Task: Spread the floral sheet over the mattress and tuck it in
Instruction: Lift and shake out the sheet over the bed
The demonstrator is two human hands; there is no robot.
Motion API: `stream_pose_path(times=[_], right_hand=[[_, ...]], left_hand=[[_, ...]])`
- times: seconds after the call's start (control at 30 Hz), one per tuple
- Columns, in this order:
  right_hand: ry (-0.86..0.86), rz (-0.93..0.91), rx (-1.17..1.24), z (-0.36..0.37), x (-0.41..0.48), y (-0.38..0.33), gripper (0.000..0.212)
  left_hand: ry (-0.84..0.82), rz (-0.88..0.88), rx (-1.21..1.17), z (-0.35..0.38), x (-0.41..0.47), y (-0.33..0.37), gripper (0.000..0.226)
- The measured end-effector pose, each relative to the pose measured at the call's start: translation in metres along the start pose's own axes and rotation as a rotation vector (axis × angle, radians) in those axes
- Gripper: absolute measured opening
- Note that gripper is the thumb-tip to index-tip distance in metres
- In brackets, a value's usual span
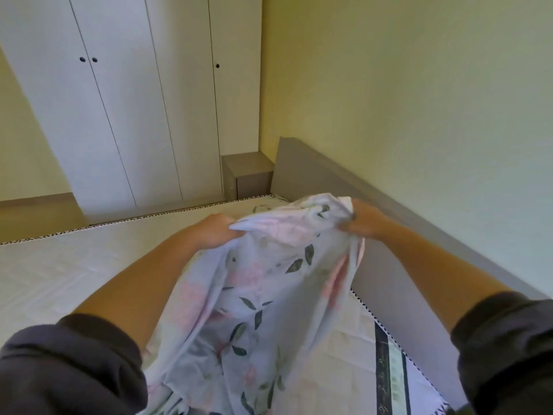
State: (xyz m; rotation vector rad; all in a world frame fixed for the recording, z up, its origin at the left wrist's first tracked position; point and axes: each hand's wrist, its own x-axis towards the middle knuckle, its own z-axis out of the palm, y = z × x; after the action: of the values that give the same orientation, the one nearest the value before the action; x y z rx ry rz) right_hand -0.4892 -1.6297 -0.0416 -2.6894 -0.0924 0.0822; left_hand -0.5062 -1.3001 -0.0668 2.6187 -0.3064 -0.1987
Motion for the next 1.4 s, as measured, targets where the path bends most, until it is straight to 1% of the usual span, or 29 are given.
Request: stream_pose_path(times=[0.07, 0.1, 0.13, 0.2, 0.23, 0.27, 0.3, 0.33, 0.37, 0.43, 0.5, 0.57, 0.63, 0.7, 0.73, 0.8, 0.87, 0.9, 0.97, 1.0, 1.03, 1.1, 1.13, 1.17, 1.23, 1.3, 1.33, 1.37, 1.4], right_hand=[[-0.136, -0.165, 0.127, 0.02, -0.011, -0.025, 0.089], [-0.151, -0.228, 0.13, 0.033, -0.015, -0.039, 0.095], [-0.151, -0.269, 0.101, 0.045, -0.015, -0.05, 0.088], [-0.122, -0.324, -0.043, 0.061, -0.014, -0.062, 0.042], [-0.067, -0.322, -0.11, 0.064, -0.016, -0.063, 0.022], [-0.019, -0.304, -0.146, 0.063, -0.016, -0.059, 0.014], [0.025, -0.268, -0.16, 0.056, -0.018, -0.053, 0.016], [0.066, -0.22, -0.164, 0.048, -0.021, -0.045, 0.021], [0.093, -0.167, -0.165, 0.038, -0.027, -0.037, 0.022], [0.115, -0.011, -0.134, 0.019, -0.035, -0.017, 0.016], [0.108, 0.157, -0.137, 0.006, -0.043, 0.0, 0.023], [0.054, 0.217, -0.208, 0.003, -0.049, 0.008, 0.028], [-0.026, 0.104, -0.139, 0.006, -0.056, -0.005, 0.033], [-0.174, -0.06, 0.142, 0.015, -0.064, -0.037, 0.044], [-0.231, -0.089, 0.261, 0.02, -0.064, -0.05, 0.046], [-0.275, -0.075, 0.408, 0.032, -0.063, -0.069, 0.037], [-0.199, -0.088, 0.441, 0.034, -0.062, -0.079, 0.029], [-0.148, -0.095, 0.458, 0.032, -0.061, -0.079, 0.034], [-0.083, -0.081, 0.556, 0.026, -0.06, -0.076, 0.059], [-0.09, -0.089, 0.576, 0.023, -0.061, -0.074, 0.068], [-0.108, -0.116, 0.542, 0.023, -0.063, -0.073, 0.065], [-0.148, -0.148, 0.306, 0.03, -0.066, -0.074, 0.033], [-0.125, -0.148, 0.243, 0.036, -0.067, -0.075, 0.025], [-0.071, -0.134, 0.238, 0.041, -0.066, -0.075, 0.024], [0.1, -0.107, 0.352, 0.039, -0.068, -0.074, 0.02], [0.271, -0.081, 0.479, 0.024, -0.075, -0.075, 0.028], [0.322, -0.073, 0.518, 0.015, -0.078, -0.076, 0.032], [0.355, -0.075, 0.536, 0.007, -0.082, -0.076, 0.034], [0.372, -0.075, 0.541, 0.0, -0.085, -0.076, 0.034]], left_hand=[[0.04, 0.14, -0.07, 0.002, 0.006, 0.027, 0.028], [0.052, 0.21, -0.087, 0.002, 0.007, 0.041, 0.033], [0.055, 0.272, -0.082, 0.002, 0.007, 0.052, 0.036], [0.053, 0.339, 0.028, 0.003, 0.005, 0.06, 0.033], [0.053, 0.337, 0.149, 0.001, 0.002, 0.056, 0.029], [0.057, 0.285, 0.296, 0.001, 0.001, 0.048, 0.025], [0.064, 0.208, 0.437, 0.0, -0.001, 0.036, 0.021], [0.077, 0.132, 0.516, -0.001, -0.004, 0.022, 0.016], [0.089, 0.072, 0.51, -0.001, -0.006, 0.007, 0.012], [0.098, 0.027, 0.293, 0.0, -0.005, -0.017, 0.012], [0.113, 0.023, -0.031, -0.001, -0.007, -0.023, 0.025], [0.137, 0.083, -0.233, -0.004, -0.009, -0.009, 0.028], [0.158, 0.177, -0.331, -0.009, -0.013, 0.018, 0.025], [0.167, 0.255, -0.392, -0.016, -0.017, 0.049, 0.023], [0.162, 0.294, -0.408, -0.018, -0.018, 0.062, 0.024], [0.137, 0.357, -0.422, -0.02, -0.022, 0.081, 0.026], [0.084, 0.406, -0.465, -0.019, -0.026, 0.085, 0.026], [0.047, 0.426, -0.493, -0.018, -0.028, 0.084, 0.026], [0.005, 0.453, -0.544, -0.016, -0.03, 0.08, 0.024], [-0.001, 0.457, -0.568, -0.015, -0.031, 0.078, 0.022], [-0.004, 0.452, -0.595, -0.013, -0.031, 0.075, 0.02], [0.001, 0.441, -0.652, -0.01, -0.031, 0.072, 0.018], [-0.001, 0.436, -0.673, -0.007, -0.031, 0.071, 0.016], [-0.014, 0.425, -0.695, -0.005, -0.031, 0.069, 0.013], [-0.034, 0.36, -0.816, -0.001, -0.034, 0.068, 0.007], [0.004, 0.249, -0.917, 0.006, -0.032, 0.062, 0.016], [0.064, 0.189, -0.883, 0.012, -0.027, 0.056, 0.019], [0.102, 0.123, -0.771, 0.019, -0.02, 0.048, 0.023], [0.082, 0.064, -0.647, 0.025, -0.016, 0.043, 0.03]])
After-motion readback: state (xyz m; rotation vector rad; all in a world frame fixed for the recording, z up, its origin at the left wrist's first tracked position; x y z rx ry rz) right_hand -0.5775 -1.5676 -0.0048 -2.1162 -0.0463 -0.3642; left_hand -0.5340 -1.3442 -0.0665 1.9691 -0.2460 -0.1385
